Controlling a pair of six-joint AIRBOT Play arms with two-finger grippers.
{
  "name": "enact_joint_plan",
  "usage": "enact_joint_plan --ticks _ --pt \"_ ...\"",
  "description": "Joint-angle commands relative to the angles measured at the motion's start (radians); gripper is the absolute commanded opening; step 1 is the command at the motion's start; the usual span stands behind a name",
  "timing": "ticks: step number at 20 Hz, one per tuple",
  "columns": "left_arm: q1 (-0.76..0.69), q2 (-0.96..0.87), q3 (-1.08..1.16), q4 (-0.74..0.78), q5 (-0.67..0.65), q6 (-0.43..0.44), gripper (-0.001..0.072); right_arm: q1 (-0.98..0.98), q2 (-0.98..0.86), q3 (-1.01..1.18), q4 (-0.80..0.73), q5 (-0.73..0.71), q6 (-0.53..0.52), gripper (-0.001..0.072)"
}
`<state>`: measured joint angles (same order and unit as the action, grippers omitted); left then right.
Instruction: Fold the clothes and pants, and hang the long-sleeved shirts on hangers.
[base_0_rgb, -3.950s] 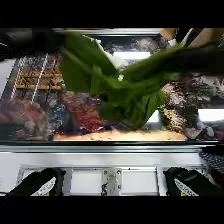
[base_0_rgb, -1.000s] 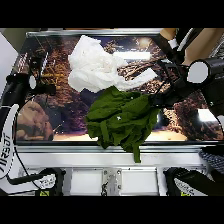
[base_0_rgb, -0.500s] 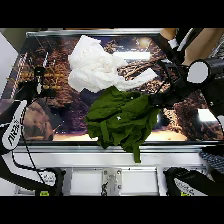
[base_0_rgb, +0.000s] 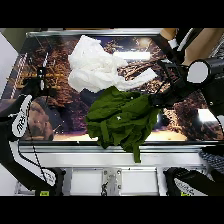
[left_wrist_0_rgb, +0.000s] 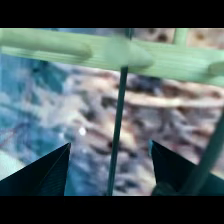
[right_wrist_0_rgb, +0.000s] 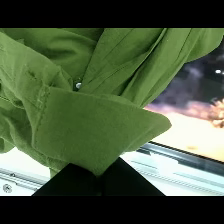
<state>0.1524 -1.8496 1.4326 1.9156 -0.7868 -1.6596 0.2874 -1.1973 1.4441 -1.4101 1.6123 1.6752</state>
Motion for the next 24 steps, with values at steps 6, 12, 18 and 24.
enact_joint_plan --ticks 6,12,18,24 --pt "0.001 -0.017 0.012 -0.005 -0.038 0.002 0.0016 0.001 0.0 0.0 0.0 0.0 0.0 0.0016" --pt "-0.001 0.028 0.012 -0.005 -0.044 0.003 0.0016 0.001 0.0 0.0 0.0 0.0 0.0 0.0016" --pt "-0.001 0.171 0.012 -0.008 -0.128 0.01 0.0015 0.001 0.0 0.0 0.0 0.0 0.0 0.0016" --pt "-0.012 0.253 0.012 -0.235 -0.193 0.192 0.0015 0.001 -0.002 0.0 0.0 0.0 0.0 0.0016"
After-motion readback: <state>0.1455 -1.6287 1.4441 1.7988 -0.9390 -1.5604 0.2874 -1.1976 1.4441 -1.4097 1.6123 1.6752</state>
